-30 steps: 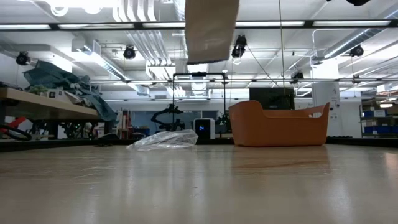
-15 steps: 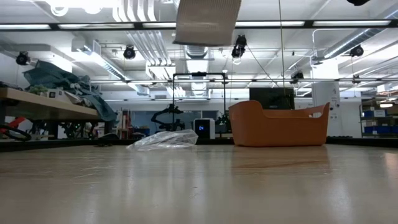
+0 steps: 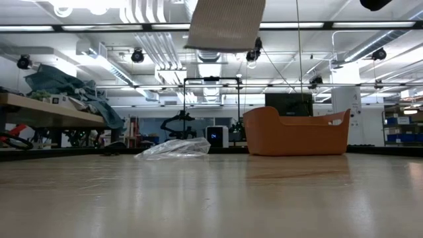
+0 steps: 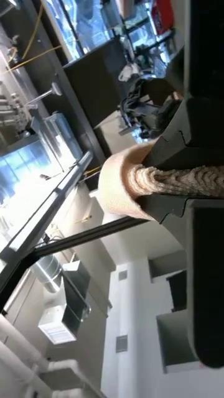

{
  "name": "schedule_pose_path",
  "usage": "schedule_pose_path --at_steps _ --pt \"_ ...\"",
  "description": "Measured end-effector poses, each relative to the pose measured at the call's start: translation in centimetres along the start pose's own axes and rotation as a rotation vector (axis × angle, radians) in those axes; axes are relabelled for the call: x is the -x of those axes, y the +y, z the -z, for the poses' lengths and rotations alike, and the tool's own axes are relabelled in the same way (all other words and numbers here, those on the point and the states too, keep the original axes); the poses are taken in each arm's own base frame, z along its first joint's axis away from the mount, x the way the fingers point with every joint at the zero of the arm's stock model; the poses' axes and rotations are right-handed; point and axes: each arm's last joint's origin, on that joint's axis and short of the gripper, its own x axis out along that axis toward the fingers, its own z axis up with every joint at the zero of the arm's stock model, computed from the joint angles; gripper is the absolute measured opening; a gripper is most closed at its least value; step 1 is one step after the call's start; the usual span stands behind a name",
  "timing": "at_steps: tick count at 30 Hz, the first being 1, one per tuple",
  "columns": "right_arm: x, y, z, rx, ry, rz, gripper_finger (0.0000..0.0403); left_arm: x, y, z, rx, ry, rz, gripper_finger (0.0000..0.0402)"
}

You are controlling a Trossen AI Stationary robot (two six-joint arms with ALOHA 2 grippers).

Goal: Roll bandage
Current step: Roll the brown bandage

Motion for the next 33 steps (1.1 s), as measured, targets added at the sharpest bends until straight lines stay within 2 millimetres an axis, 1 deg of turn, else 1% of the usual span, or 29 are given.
schedule_pose_path --at_steps 3,7,11,15,18,22,24,28,33 --pt "0.1 0.2 -0.3 0.032 -0.005 -0.002 0.0026 0.1 -0.2 0.3 0.008 0.028 0.02 0.0" --pt "0.2 0.2 -0.3 0.099 0.009 0.008 0.0026 0.4 -0.5 0.1 0.017 0.021 0.056 0.0" --pt "0.4 -0.1 -0.2 0.174 0.052 0.103 0.0026 0.5 -0.9 0.2 0.022 0.023 0.113 0.0" --pt "0.7 -0.3 -0.1 0.284 0.103 0.219 0.0026 0.6 -0.8 0.1 0.054 0.026 0.115 0.0" --pt "0.8 -0.5 0.1 0.355 0.142 0.244 0.0026 0.6 -0.9 0.1 0.072 0.028 0.115 0.0" --pt "1.0 -0.8 0.5 0.388 0.194 0.288 0.0026 0.6 -0.8 0.1 0.075 0.022 0.115 0.0" --pt "1.2 -1.1 1.0 0.41 0.242 0.332 0.0026 0.8 -0.7 -0.1 0.081 0.006 0.123 0.0" --pt "1.4 -1.4 1.5 0.424 0.309 0.375 0.0026 1.7 -0.3 -1.3 0.122 -0.081 0.225 0.0" --pt "1.6 -1.7 1.9 0.442 0.362 0.398 0.0026 3.1 0.8 -2.3 0.228 -0.124 0.229 0.0"
